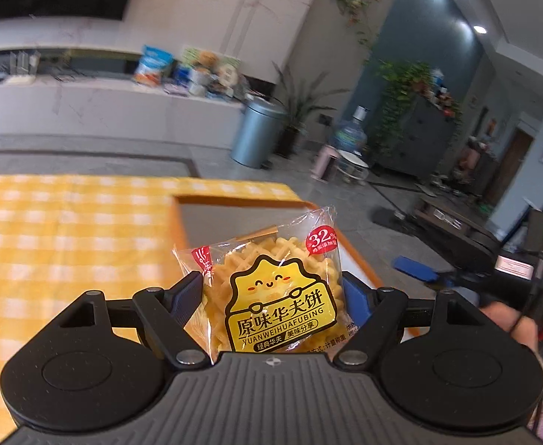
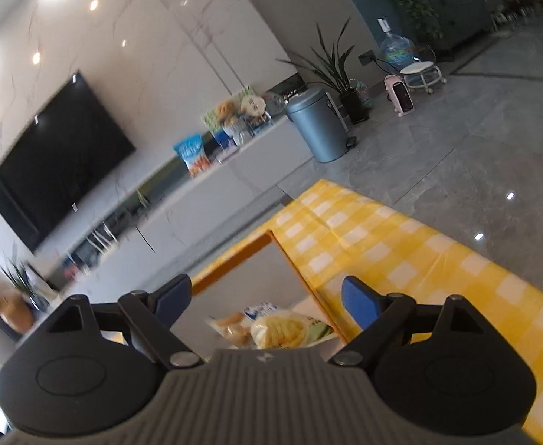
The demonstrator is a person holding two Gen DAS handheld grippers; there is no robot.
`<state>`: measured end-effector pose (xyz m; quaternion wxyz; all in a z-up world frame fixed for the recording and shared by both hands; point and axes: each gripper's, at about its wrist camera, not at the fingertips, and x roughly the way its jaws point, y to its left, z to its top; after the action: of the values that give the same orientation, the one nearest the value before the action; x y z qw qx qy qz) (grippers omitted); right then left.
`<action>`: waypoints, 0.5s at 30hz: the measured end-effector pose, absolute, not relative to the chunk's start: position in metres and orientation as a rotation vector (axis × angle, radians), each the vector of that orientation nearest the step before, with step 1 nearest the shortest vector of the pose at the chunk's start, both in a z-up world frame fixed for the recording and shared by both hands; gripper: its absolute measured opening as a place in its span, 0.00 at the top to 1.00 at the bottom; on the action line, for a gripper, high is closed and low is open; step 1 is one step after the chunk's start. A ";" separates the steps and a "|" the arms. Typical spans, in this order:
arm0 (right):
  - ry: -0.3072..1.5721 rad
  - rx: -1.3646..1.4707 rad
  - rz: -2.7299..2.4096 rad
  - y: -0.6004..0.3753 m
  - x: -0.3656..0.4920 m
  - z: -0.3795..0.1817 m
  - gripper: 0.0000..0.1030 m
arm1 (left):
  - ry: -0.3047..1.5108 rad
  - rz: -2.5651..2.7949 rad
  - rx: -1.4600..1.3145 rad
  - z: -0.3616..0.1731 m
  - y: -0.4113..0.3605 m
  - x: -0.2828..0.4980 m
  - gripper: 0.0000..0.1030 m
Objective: Organize snacks
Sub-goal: 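Carry both snacks over the box and release the biscuit-stick packet with the right gripper, then lower the waffle-biscuit bag into the box and open the left gripper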
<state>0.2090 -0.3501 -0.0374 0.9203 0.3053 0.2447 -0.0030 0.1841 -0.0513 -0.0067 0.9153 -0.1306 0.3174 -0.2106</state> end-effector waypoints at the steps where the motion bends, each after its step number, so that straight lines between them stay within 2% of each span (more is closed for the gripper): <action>1: 0.497 0.645 -0.003 -0.352 0.210 -0.036 0.16 | 0.670 -0.453 -0.266 -0.010 -0.060 0.186 0.12; 5: 0.505 0.635 0.005 -0.350 0.212 -0.035 0.16 | 0.725 -0.468 -0.219 -0.025 -0.087 0.194 0.12; 12: 0.515 0.615 0.025 -0.346 0.213 -0.035 0.16 | 0.700 -0.360 -0.062 -0.038 -0.112 0.186 0.12; 15: 0.516 0.622 0.025 -0.347 0.213 -0.035 0.16 | 0.742 -0.369 -0.047 -0.041 -0.114 0.185 0.08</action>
<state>0.2125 -0.3468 -0.0354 0.9193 0.3027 0.2512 0.0120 0.1848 -0.1139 -0.0406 0.9151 -0.0226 0.3606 -0.1792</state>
